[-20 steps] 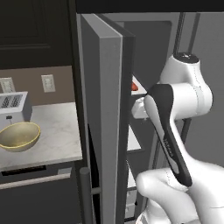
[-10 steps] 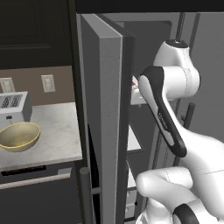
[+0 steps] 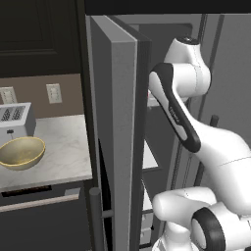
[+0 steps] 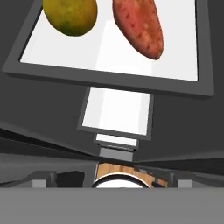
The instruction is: Take the sweet potato, orange, and garlic from the freezer and place them in the bowl on the counter.
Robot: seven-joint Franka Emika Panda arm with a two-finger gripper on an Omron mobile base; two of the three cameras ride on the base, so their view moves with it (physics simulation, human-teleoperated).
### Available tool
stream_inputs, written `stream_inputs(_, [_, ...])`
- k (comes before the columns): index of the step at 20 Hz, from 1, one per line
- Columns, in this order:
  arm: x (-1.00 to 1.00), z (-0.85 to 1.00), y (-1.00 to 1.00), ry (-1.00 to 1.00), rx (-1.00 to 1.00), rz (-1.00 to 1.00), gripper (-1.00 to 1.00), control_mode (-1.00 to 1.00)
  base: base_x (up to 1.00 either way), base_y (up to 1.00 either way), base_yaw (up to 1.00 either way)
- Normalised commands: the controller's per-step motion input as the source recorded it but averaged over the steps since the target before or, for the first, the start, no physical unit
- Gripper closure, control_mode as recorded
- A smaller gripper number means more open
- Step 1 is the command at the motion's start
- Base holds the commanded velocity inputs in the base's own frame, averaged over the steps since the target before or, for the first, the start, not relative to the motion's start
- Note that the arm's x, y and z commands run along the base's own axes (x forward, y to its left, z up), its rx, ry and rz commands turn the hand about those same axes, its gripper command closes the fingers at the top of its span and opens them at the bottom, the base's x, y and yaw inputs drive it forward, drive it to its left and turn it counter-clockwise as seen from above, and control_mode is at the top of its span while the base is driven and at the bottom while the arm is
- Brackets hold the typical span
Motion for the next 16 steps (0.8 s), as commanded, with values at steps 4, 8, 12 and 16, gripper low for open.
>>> stream_inputs(4, [0.30, 0.01, 0.03, 0.00, 0.00, 0.04, -1.00, -1.00, 0.00, 0.00, 0.00])
stream_inputs(8, [0.31, 0.02, 0.03, 0.00, 0.00, 0.01, -1.00, -1.00, 0.00, 0.00, 0.00])
stream_inputs(12, [0.31, 0.00, 0.02, 0.00, 0.00, 0.00, -1.00, -1.00, 0.00, 0.00, 0.00])
stream_inputs(16, [0.29, 0.00, 0.02, 0.00, 0.00, 0.00, -1.00, -1.00, 0.00, 0.00, 0.00])
